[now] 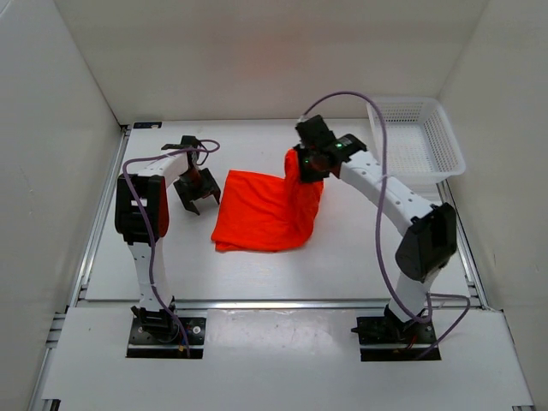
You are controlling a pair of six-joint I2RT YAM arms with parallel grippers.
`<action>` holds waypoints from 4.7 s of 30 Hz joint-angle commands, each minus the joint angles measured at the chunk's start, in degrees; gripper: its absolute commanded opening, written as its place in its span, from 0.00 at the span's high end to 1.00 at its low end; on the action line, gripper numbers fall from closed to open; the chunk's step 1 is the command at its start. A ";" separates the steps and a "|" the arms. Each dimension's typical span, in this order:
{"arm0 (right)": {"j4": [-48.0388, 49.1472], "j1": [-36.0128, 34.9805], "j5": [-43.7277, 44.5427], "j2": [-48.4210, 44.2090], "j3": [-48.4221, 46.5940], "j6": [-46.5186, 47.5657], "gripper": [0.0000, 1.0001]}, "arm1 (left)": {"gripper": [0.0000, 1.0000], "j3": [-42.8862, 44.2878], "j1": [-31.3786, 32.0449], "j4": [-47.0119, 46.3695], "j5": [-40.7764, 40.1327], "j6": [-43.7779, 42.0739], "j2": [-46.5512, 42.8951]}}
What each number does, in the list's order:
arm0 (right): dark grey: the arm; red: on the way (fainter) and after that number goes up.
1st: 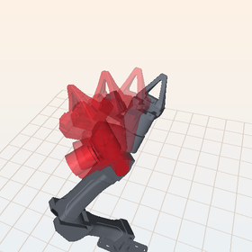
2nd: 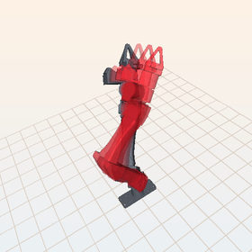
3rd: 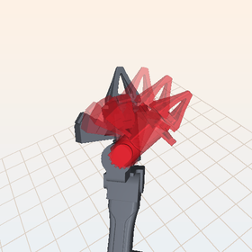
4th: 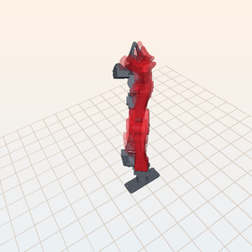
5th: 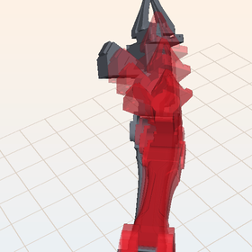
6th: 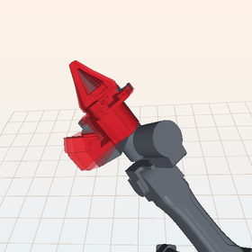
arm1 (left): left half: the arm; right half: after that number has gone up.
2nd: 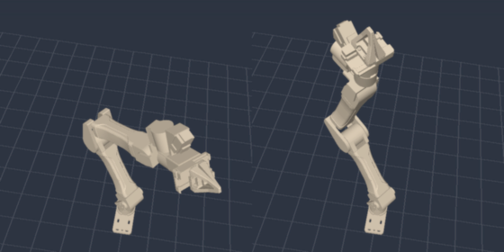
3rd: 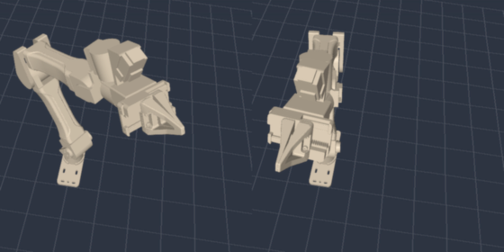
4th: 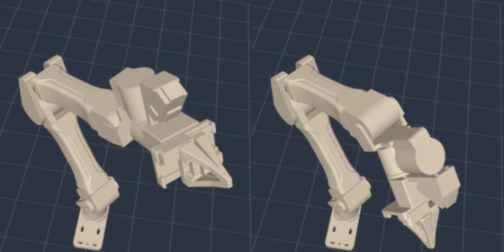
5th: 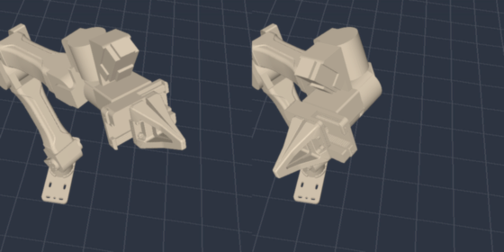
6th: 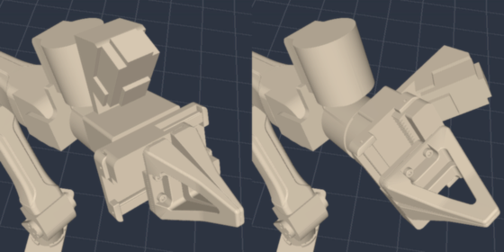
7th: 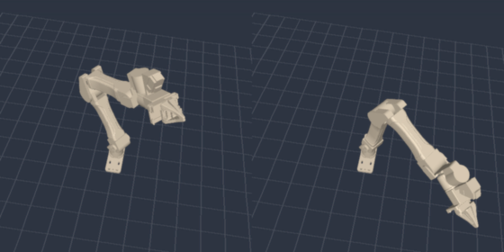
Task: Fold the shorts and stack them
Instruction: Fold the shorts
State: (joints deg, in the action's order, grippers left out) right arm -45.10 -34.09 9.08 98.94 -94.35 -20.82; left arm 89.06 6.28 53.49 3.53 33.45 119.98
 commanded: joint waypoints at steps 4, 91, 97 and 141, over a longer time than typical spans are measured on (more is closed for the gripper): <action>-8.06 -10.37 7.43 11.35 -17.69 2.19 0.99 | 0.19 -0.64 0.40 -1.82 1.92 -0.23 -0.54; 19.44 -0.29 -17.95 -7.53 26.76 -0.98 0.00 | 0.60 -3.71 6.37 -0.06 -7.22 -4.80 -12.84; 24.96 1.30 -36.03 2.56 22.98 -3.16 0.00 | 0.90 -3.19 3.48 2.66 -5.90 -5.33 -15.73; 25.41 -3.62 -11.45 -3.84 34.76 -7.57 0.10 | 0.43 -23.30 8.13 -1.10 5.45 -1.29 -25.32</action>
State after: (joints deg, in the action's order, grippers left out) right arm -17.98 -37.19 -4.47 96.23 -59.75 -29.87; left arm 71.00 14.72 54.24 10.35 28.58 99.20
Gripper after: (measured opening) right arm 0.875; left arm 0.475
